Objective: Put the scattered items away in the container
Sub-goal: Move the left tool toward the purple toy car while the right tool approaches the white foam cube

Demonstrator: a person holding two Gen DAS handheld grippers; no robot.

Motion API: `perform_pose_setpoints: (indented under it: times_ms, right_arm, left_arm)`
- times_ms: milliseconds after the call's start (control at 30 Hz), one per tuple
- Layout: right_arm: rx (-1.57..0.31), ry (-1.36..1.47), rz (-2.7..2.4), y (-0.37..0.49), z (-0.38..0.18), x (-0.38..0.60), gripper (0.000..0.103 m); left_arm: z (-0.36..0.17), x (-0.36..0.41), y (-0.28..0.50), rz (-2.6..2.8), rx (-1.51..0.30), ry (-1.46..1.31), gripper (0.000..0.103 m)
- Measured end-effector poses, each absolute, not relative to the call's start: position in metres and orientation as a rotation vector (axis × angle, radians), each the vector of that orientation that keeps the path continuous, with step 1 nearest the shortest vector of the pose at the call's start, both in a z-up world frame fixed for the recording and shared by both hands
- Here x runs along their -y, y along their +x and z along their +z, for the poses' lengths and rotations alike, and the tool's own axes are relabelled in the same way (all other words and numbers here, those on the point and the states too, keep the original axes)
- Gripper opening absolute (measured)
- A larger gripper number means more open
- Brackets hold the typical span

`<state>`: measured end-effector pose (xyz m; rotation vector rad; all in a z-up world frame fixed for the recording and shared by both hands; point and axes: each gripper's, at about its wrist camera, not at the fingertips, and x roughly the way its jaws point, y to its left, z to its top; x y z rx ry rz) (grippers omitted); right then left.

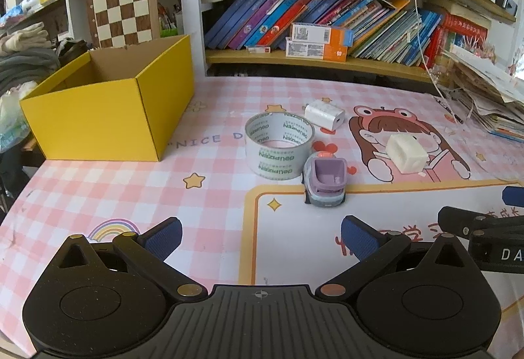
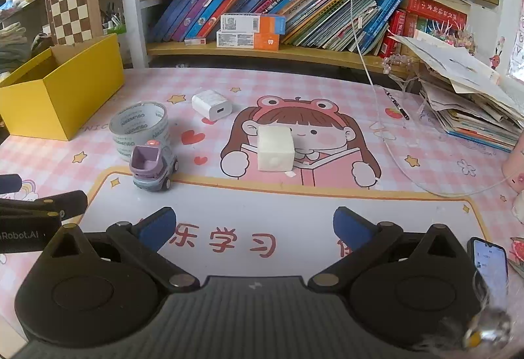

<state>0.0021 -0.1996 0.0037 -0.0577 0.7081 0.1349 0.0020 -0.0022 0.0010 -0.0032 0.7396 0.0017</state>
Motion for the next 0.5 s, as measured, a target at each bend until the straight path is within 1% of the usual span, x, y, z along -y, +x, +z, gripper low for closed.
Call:
perform_pose_setpoints:
  times_ms: [233, 500]
  right_arm:
    - [-0.717, -0.061, 0.139, 0.0033, 0.0031, 0.1999, 0.103]
    - [-0.715, -0.064, 0.148, 0.0038, 0.0039, 0.1984, 0.103]
  left_arm:
    - [0.0025, 0.0024, -0.0015, -0.007, -0.715, -0.009, 0.103]
    - [0.0004, -0.0031, -0.0007, -0.036, -0.736, -0.040, 0.103]
